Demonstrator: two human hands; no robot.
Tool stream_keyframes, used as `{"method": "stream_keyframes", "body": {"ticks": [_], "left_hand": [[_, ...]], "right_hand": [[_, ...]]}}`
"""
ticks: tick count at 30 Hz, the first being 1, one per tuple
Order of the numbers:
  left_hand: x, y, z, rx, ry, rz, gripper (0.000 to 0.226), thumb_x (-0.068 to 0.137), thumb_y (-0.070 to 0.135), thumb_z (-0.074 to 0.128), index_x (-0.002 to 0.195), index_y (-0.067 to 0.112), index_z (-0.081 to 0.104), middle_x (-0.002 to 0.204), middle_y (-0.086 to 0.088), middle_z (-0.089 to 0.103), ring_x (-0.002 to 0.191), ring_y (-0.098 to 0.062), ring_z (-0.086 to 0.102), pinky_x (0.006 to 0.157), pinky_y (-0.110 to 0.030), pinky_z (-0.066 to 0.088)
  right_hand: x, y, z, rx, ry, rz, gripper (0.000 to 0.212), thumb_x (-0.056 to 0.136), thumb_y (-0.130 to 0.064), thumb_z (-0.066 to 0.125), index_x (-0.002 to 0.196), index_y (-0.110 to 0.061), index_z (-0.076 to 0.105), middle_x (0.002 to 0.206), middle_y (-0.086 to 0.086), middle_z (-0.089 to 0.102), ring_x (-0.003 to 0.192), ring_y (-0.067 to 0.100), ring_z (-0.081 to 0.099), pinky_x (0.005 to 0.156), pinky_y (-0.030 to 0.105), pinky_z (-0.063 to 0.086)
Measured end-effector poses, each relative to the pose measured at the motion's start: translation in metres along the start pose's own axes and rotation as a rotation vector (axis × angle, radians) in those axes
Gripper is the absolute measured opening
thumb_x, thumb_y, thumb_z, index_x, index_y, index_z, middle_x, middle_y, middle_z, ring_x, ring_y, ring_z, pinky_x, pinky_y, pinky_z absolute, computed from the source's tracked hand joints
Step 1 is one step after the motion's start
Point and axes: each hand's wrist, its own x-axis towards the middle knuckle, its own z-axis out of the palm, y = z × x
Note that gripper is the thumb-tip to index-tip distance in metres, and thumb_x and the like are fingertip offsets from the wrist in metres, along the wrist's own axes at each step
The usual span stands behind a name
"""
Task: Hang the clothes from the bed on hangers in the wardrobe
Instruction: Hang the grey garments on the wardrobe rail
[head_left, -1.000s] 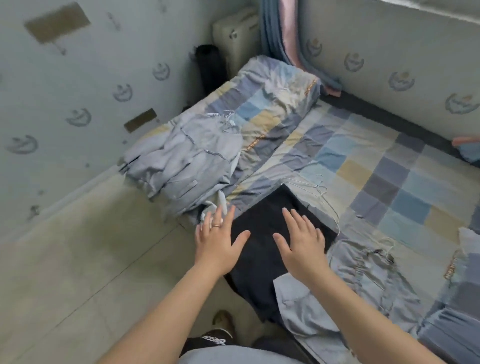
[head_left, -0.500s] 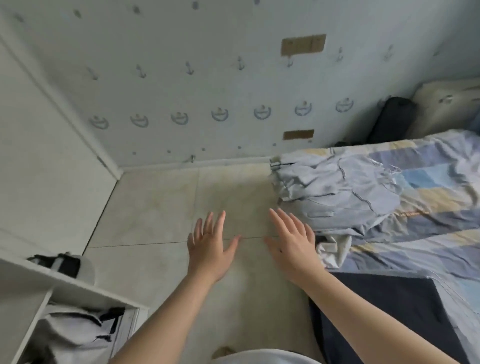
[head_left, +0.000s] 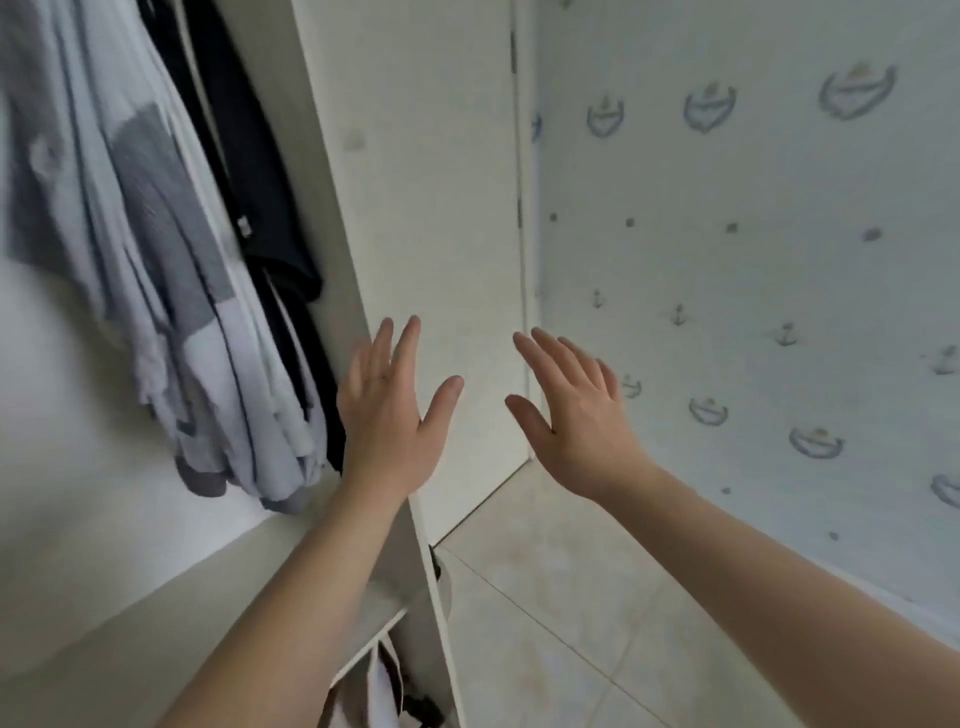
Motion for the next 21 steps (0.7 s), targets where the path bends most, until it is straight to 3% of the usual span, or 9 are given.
{"method": "stream_keyframes", "body": {"ticks": [6,11,14,17,21], "left_hand": [[0.108,-0.023,-0.108,0.162,0.313,0.066,0.068,0.095,0.061,0.034,0.156,0.037,0.018,0.166,0.008,0.013,0.153,-0.017,0.002,0.121,-0.049,0.008],[0.191,-0.047,-0.180,0.372,0.465,0.060,0.070,0.092,0.066,0.030,0.156,0.038,0.019,0.166,0.006,0.015,0.153,-0.019,0.004,0.121,-0.051,0.013],[0.231,-0.064,-0.216,0.535,0.465,0.005,0.074,0.089,0.070,0.024,0.156,0.038,0.018,0.166,0.004,0.016,0.152,-0.022,0.007,0.120,-0.048,0.014],[0.259,-0.086,-0.243,0.655,0.403,-0.101,0.067,0.097,0.064,0.033,0.157,0.037,0.019,0.166,0.002,0.015,0.152,-0.024,0.007,0.120,-0.047,0.013],[0.279,-0.111,-0.265,0.626,0.357,-0.322,0.069,0.097,0.066,0.035,0.157,0.037,0.017,0.166,0.003,0.014,0.152,-0.023,0.008,0.119,-0.049,0.017]], "right_hand": [[0.143,-0.074,-0.037,0.064,0.203,-0.379,0.059,0.098,-0.050,0.031,0.153,-0.027,0.026,0.157,-0.003,0.030,0.144,0.023,0.027,0.114,0.047,0.026],[0.237,-0.120,-0.062,0.070,0.309,-0.621,0.060,0.096,-0.048,0.030,0.152,-0.027,0.026,0.155,-0.005,0.032,0.142,0.021,0.029,0.113,0.047,0.028],[0.282,-0.138,-0.071,0.043,0.316,-0.739,0.060,0.094,-0.049,0.029,0.151,-0.030,0.026,0.154,-0.008,0.033,0.140,0.018,0.030,0.112,0.042,0.030],[0.323,-0.155,-0.074,0.013,0.371,-0.842,0.058,0.093,-0.048,0.031,0.147,-0.028,0.035,0.148,-0.007,0.042,0.133,0.019,0.040,0.103,0.039,0.038],[0.371,-0.192,-0.079,-0.049,0.445,-0.953,0.049,0.090,-0.038,0.041,0.137,-0.025,0.047,0.133,-0.006,0.055,0.122,0.021,0.051,0.095,0.039,0.043]]}}
